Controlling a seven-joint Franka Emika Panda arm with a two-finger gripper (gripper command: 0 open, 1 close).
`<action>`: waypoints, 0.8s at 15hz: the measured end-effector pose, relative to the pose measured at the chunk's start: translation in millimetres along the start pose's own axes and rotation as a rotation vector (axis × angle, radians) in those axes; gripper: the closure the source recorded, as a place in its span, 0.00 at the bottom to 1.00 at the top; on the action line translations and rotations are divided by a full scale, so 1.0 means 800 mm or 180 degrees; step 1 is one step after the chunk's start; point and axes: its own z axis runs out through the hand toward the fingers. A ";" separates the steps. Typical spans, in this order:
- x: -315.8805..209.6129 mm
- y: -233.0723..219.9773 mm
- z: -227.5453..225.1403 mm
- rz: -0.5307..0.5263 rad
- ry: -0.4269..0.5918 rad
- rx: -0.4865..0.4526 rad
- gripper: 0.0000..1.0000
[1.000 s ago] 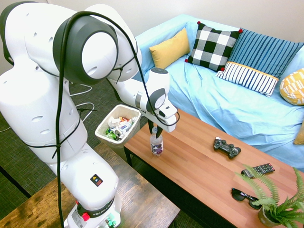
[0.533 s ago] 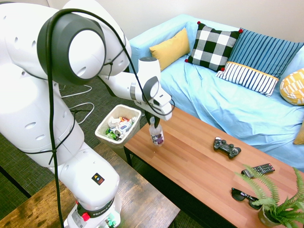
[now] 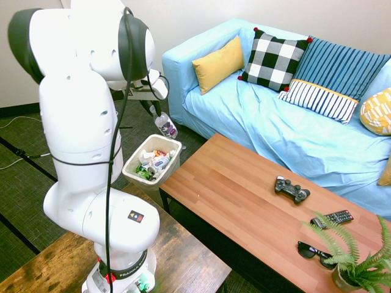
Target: Throw the bottle in the trash bin
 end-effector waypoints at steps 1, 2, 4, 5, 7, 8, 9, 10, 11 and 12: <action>-0.019 -0.025 0.019 -0.0090 -0.0028 -0.0007 1.00; -0.038 -0.049 0.041 -0.0169 -0.0052 -0.0018 1.00; -0.071 -0.086 0.082 -0.0276 -0.0083 -0.0023 1.00; -0.080 -0.098 0.099 -0.0294 -0.0082 -0.0026 1.00; -0.089 -0.115 0.136 -0.0312 -0.0046 -0.0041 1.00; -0.090 -0.120 0.151 -0.0313 -0.0020 -0.0062 1.00; -0.089 -0.122 0.165 -0.0309 0.0003 -0.0080 0.00; -0.088 -0.124 0.175 -0.0297 0.0017 -0.0107 0.00; -0.088 -0.124 0.182 -0.0280 0.0013 -0.0131 0.00; -0.087 -0.125 0.186 -0.0259 0.0010 -0.0140 0.00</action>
